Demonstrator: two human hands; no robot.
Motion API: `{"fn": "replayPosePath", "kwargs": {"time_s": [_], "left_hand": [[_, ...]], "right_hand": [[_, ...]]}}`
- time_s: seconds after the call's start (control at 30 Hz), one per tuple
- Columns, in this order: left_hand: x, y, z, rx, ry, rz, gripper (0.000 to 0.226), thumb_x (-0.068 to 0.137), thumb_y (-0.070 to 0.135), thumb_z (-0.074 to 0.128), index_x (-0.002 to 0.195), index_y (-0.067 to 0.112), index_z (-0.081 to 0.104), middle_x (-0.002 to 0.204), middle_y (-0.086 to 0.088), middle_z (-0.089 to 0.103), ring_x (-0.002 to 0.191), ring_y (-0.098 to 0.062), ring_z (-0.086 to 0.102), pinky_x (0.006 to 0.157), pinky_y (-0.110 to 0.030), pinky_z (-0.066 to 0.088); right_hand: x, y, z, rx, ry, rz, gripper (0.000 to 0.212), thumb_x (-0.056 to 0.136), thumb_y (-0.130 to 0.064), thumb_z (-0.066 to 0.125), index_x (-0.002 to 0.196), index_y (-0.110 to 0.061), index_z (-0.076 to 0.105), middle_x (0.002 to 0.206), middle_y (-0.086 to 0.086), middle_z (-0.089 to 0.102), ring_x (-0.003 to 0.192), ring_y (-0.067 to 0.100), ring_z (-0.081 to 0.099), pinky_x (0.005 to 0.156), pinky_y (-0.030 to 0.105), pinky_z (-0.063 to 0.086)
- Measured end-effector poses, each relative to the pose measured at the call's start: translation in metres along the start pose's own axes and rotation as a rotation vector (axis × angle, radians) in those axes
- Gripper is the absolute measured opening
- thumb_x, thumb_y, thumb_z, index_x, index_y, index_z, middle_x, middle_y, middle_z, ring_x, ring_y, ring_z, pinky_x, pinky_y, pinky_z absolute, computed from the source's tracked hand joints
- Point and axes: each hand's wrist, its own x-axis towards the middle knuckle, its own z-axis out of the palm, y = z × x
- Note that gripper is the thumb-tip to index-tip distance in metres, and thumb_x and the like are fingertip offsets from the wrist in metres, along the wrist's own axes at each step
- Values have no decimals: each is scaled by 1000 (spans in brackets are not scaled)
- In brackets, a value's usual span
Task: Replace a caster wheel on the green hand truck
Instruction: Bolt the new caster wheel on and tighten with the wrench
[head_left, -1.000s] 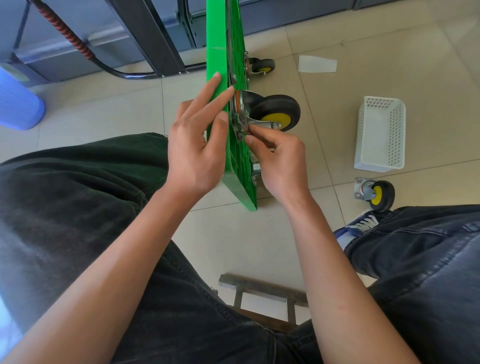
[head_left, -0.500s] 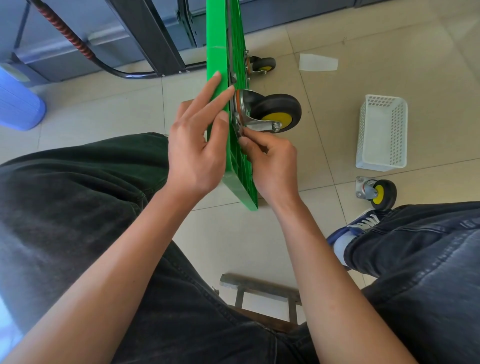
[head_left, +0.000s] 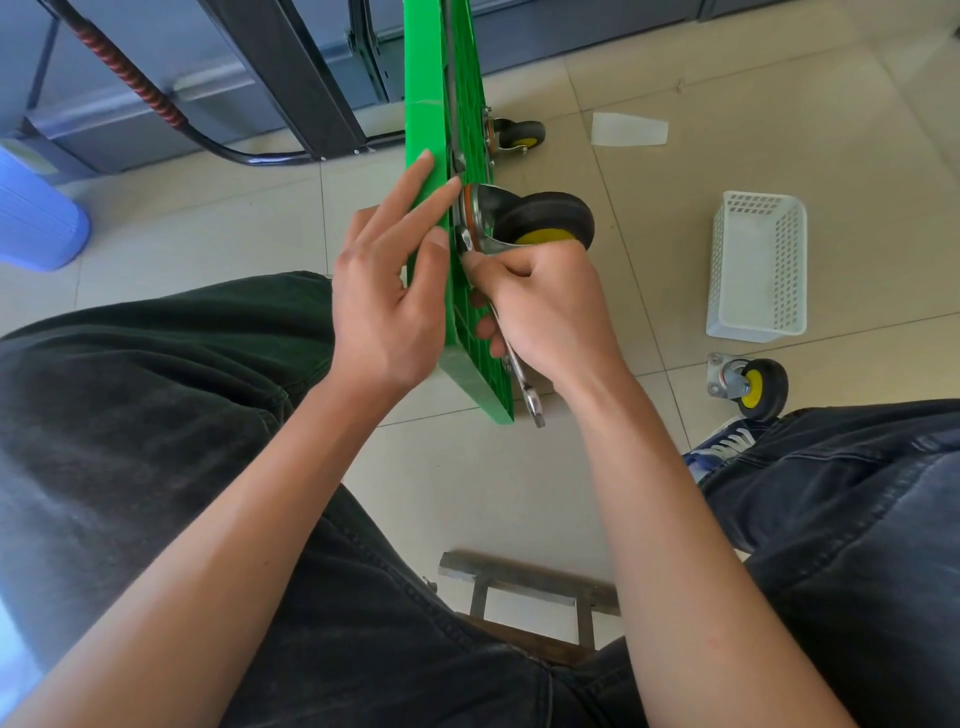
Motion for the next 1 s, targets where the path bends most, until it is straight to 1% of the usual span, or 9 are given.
{"fn": "replayPosePath", "kwargs": {"time_s": [0.07,0.2,0.33,0.47,0.53,0.6,0.73,0.83,1.0], "left_hand": [[0,0,0,-2,-2,-1,39,103,16,42,136,17,64,152,0,50,125,-9,48,99,-10,36],[1,-1,0,-7,-7,-3,39,103,18,42,136,19,63,152,1,50,125,-11,50,99,-14,39],[1,-3,1,-7,-1,1,39,103,18,42,136,17,63,152,1,50,126,-13,50,100,-21,43],[0,-2,1,-6,-5,-7,39,104,19,42,137,18,63,153,1,50,126,-11,50,100,-18,41],[0,-1,0,-6,-3,-7,39,103,19,42,136,18,63,152,1,50,125,-12,50,98,-15,40],[0,-1,0,-6,0,-2,39,103,18,42,136,19,64,152,1,50,124,-13,51,97,-14,40],[0,0,1,-1,2,0,39,103,16,43,136,17,64,152,1,50,123,-10,50,97,-12,39],[1,-1,1,3,2,1,38,104,16,43,136,17,63,152,0,50,123,-11,51,97,-12,39],[1,-2,1,4,2,3,38,104,16,44,136,17,63,152,0,50,124,-8,49,98,-13,38]], "right_hand": [[1,1,-3,31,-34,28,32,101,-25,65,78,-4,74,64,8,69,44,12,61,43,23,46],[2,3,-9,16,-66,86,24,98,-30,67,88,-11,77,74,11,74,55,24,70,50,30,55],[1,6,-20,20,-90,109,18,98,-27,69,95,-11,77,83,9,75,62,23,73,54,37,62],[3,20,-20,-7,-3,28,15,98,-22,68,103,-11,78,90,4,74,67,22,73,55,34,62],[6,29,-15,-23,52,-47,16,97,-24,69,106,-16,80,90,-3,75,75,19,73,64,40,64],[7,38,-8,-42,84,-136,17,95,-26,69,107,-21,81,93,-11,77,85,15,72,76,47,61],[7,49,3,-68,154,-267,20,94,-17,71,112,-17,80,94,-4,76,86,14,66,78,42,55],[7,54,9,-48,196,-277,23,92,-15,73,114,-16,79,95,0,74,88,14,65,81,41,55],[8,57,15,13,227,-279,25,92,-11,73,116,-14,78,98,0,75,93,12,67,86,37,56]]}}
